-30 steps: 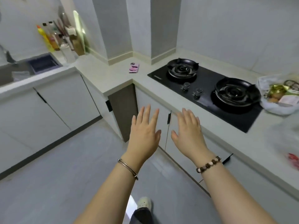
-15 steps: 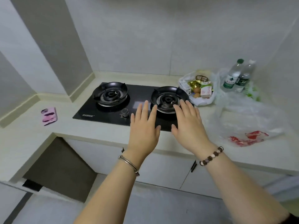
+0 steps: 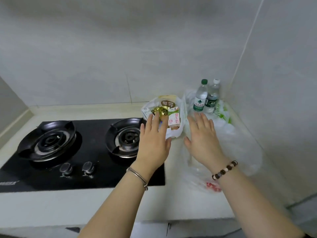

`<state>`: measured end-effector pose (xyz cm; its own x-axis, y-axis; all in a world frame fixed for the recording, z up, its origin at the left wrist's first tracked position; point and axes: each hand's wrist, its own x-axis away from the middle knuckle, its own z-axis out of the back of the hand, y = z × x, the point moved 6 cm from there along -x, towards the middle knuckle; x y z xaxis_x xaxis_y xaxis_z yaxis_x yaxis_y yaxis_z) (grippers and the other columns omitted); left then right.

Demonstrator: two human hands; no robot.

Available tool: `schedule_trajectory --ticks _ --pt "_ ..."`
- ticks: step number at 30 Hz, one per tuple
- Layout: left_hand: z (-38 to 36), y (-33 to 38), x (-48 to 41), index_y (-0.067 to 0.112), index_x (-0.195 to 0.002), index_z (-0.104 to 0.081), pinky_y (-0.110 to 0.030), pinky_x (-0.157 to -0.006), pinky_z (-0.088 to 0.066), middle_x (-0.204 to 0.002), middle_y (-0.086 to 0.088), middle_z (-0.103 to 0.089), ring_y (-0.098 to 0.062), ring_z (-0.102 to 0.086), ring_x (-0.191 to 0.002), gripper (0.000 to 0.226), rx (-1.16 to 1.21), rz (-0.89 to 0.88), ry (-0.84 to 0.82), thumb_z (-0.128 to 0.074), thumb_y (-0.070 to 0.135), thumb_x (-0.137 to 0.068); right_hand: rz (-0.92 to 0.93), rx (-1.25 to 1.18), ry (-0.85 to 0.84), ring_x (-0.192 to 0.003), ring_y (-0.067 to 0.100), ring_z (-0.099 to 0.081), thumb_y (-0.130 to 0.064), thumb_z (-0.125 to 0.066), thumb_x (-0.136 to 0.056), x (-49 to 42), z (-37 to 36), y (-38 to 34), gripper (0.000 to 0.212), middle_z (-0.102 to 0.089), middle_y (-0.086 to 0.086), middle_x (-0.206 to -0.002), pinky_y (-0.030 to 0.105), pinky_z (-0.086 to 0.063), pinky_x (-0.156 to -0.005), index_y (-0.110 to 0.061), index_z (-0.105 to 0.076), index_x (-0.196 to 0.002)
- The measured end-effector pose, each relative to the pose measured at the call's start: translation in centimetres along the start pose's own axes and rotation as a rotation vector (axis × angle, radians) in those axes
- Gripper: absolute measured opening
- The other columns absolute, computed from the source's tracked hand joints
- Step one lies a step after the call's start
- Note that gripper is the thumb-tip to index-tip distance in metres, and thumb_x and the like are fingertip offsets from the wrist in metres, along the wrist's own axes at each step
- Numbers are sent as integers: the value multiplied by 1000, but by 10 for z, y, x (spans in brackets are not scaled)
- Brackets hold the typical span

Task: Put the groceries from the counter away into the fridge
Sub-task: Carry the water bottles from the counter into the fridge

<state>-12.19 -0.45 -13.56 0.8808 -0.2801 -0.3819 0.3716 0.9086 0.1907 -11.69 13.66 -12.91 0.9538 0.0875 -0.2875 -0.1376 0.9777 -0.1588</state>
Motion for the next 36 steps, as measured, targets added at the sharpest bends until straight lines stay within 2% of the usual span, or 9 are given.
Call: schedule_trajectory --ticks 4,10,16,20,25,28,31,33,36 --pt "-42 38 -75 13 -143 -34 -57 -106 -29 -152 -17 -26 -38 -22 -141 65 3 -35 -27 -59 29 -85 -32 -13 6 -145 27 -5 -27 -53 -89 -49 -4 70 67 -14 12 -156 43 -4 -117 -11 -24 -147" --pt "-90 66 -158 15 -148 -26 -53 -112 -19 -156 -14 -16 -35 -12 -144 66 5 -52 -77 -56 29 -90 -90 -14 -18 -145 27 -7 -27 -54 -89 -115 -15 151 68 -15 12 -156 42 -7 -117 -12 -22 -148" --pt "-128 73 -236 18 -151 -6 -48 -118 -10 -159 -10 3 -29 3 -146 68 12 -117 -200 -43 31 -96 -148 -31 -56 -142 30 -15 -26 -55 -89 -182 -33 201 68 -20 15 -154 42 -17 -116 -7 -24 -146" --pt "-150 75 -288 19 -151 -4 -45 -117 -13 -159 -9 2 -28 -1 -146 70 31 -145 -262 -45 31 -96 -147 -57 -48 -136 30 -25 -26 -54 -87 -226 -41 229 63 -27 15 -149 39 -24 -112 -7 -30 -142" --pt "-184 77 -344 17 -149 -8 -45 -115 -20 -158 -11 -2 -30 -11 -144 74 21 -173 -293 -52 27 -91 -160 -59 -124 -143 28 -14 -26 -53 -92 -275 -58 266 67 -10 13 -156 38 -19 -116 -12 -18 -148" --pt "-205 82 -369 17 -150 -9 -42 -113 -25 -157 -9 -6 -28 -17 -141 75 21 -201 -317 -53 27 -90 -136 -72 -203 -142 27 -18 -25 -56 -90 -295 -77 273 68 -15 11 -155 39 -24 -115 -14 -20 -147" --pt "-221 84 -383 17 -148 -17 -39 -105 -36 -153 -3 -18 -27 -31 -133 74 37 -222 -325 -57 22 -86 -109 -75 -137 -127 27 -40 -17 -62 -85 -307 -86 278 63 -34 9 -142 36 -38 -104 -12 -33 -141" --pt "-223 83 -389 17 -142 -29 -37 -90 -45 -141 -2 -35 -27 -45 -117 65 67 -204 -301 -58 15 -84 -100 -60 -118 -109 27 -52 -14 -61 -85 -311 -89 279 54 -41 7 -130 35 -46 -89 -11 -39 -134" --pt "-219 82 -394 16 -129 -42 -34 -77 -44 -120 -3 -49 -26 -49 -103 48 46 -181 -261 -60 17 -84 -110 -58 -117 -86 26 -56 -19 -59 -88 -312 -91 280 36 -46 7 -118 38 -49 -71 -10 -45 -119"
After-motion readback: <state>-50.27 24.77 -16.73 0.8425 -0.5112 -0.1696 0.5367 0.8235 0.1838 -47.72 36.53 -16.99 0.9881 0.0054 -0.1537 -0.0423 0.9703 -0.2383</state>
